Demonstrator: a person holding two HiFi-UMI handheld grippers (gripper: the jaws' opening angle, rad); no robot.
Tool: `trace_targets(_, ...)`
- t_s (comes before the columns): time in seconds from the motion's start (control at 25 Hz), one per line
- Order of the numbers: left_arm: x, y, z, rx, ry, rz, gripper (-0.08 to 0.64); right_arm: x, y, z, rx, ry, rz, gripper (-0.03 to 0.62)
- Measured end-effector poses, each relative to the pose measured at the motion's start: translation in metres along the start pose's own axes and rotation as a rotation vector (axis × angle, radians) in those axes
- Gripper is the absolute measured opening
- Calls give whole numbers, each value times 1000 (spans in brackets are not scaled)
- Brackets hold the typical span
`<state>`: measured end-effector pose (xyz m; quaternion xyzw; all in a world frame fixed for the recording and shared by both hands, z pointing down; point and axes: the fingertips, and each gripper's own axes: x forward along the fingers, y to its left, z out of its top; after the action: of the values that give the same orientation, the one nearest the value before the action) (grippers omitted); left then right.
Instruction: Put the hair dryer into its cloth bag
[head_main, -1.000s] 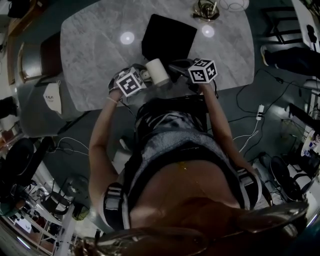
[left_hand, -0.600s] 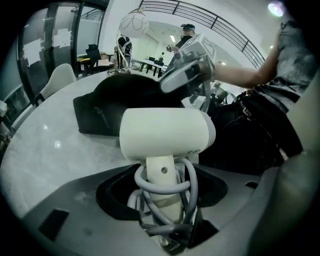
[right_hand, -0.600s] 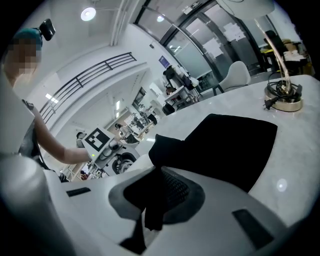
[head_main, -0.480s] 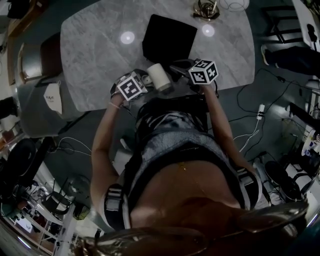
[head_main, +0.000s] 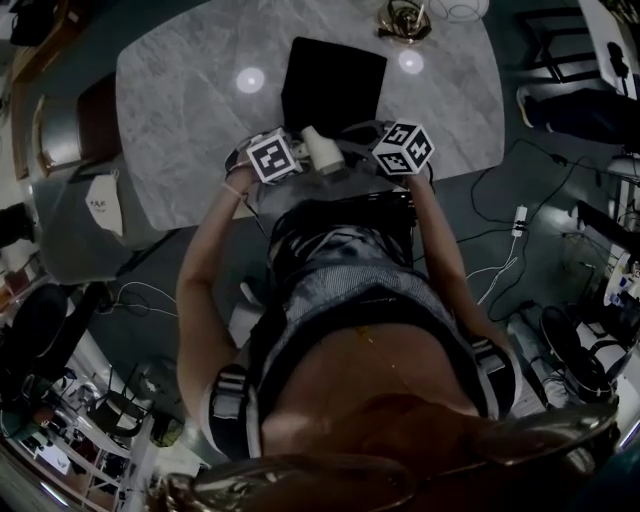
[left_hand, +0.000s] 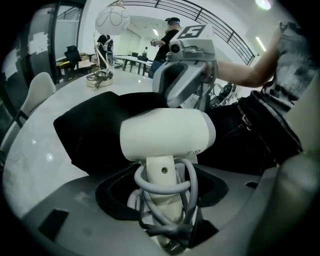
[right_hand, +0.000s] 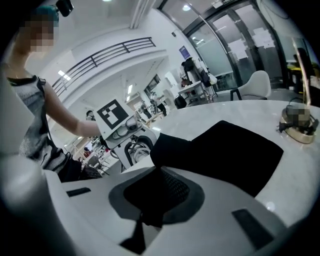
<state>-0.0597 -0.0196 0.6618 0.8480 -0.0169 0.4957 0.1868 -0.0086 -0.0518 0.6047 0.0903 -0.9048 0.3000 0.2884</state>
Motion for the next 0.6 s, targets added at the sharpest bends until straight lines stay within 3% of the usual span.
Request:
trace_targets(0.16,1,1,5,-131,-68,-33,278,-7,2,5,-25,-9,-10,77)
trace_targets(0.28,0,13,0,-249,-84,17,278,-8,5,6,-44,-5,-14,77)
trace_targets(0.44,0,27,2,-422,-166,73,276,-8,9,3,-82,18,-25,77)
trace_targets(0.6,-2,36,8,-542,-236,127,278,-4,13,3,-101,25,-36,77)
